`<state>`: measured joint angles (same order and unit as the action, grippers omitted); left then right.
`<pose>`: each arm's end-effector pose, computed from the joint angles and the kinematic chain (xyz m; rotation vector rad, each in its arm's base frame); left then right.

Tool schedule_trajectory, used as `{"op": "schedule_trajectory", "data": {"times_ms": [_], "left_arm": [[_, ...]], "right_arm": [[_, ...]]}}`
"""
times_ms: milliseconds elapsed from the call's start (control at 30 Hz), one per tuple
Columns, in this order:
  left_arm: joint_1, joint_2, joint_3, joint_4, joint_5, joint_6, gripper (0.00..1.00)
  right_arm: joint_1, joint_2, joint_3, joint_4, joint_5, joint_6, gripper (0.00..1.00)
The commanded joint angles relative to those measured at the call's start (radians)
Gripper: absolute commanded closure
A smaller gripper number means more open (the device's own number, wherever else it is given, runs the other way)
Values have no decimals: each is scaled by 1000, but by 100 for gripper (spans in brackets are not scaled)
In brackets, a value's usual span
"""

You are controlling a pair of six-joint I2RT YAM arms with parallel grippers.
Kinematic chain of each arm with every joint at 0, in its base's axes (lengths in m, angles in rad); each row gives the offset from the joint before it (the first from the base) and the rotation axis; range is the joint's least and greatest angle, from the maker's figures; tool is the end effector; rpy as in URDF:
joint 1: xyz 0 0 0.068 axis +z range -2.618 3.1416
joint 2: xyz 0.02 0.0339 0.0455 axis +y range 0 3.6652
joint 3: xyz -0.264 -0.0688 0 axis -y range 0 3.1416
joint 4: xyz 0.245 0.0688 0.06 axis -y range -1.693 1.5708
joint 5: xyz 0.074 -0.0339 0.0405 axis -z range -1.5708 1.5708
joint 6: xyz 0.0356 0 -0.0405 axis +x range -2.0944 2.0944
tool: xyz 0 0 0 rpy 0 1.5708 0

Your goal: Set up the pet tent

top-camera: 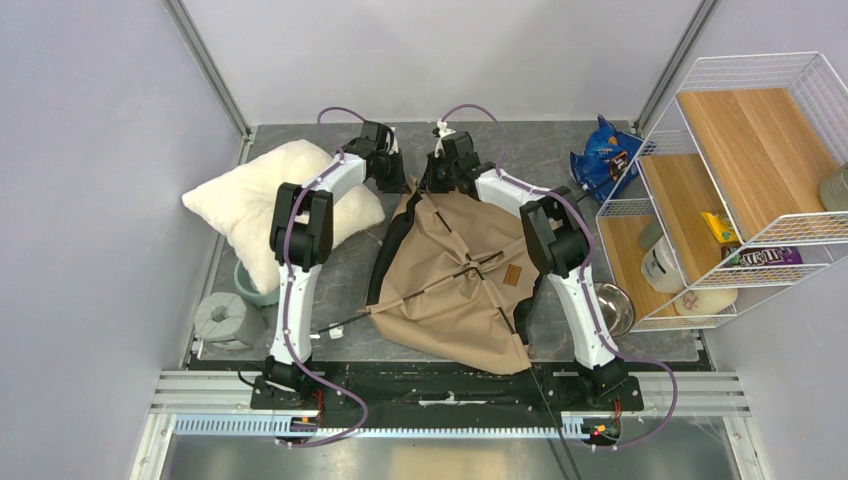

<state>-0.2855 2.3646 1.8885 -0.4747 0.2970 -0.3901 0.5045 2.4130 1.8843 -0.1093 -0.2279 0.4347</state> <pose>0.4924 -0.1554 0.1517 -0.0114 2.5834 -0.6382 0.4742 0.2710 0.1528 -0.2123 2.2899 0.7574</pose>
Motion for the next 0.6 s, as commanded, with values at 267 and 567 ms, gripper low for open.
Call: {"op": "schedule_trajectory", "data": {"times_ms": [267, 567], "left_arm": [[0, -61, -14, -10, -11, 28, 98], [8, -58, 0, -33, -21, 37, 98]], "right_arm": [[13, 17, 95, 21, 49, 42, 93], [12, -120, 88, -142, 105, 8, 51]]}}
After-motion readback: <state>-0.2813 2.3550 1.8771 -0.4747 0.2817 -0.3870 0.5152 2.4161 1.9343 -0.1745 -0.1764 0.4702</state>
